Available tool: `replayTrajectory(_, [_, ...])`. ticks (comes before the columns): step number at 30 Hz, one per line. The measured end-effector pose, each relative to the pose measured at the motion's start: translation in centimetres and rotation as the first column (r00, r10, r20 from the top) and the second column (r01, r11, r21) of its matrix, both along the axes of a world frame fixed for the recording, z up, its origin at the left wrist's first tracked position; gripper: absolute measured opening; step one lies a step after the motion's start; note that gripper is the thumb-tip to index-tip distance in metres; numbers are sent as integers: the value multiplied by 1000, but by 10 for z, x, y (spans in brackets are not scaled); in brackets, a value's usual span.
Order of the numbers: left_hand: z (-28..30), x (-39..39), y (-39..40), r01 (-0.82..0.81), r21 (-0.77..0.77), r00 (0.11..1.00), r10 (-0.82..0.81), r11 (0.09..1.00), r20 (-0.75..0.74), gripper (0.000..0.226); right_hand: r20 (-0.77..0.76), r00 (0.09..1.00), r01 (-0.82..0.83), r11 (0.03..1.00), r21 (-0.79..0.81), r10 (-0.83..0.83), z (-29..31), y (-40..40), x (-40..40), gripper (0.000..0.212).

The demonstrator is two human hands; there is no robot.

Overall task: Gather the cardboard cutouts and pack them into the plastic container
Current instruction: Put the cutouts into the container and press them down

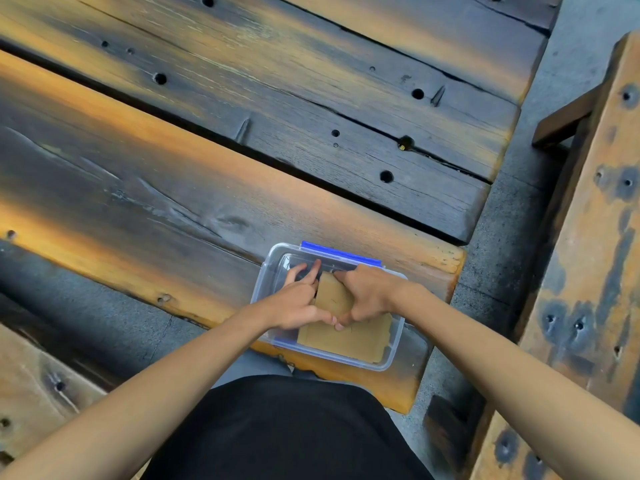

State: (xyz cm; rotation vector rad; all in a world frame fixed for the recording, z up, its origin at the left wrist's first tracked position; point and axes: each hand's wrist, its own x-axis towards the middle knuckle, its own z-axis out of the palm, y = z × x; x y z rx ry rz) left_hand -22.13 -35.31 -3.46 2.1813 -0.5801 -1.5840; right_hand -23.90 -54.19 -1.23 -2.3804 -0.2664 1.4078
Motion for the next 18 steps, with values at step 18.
replayTrajectory(18, [35,13,5,91,15,988,-92,996,121,115,29,999,36,999,23,-37,15,1,-8,129])
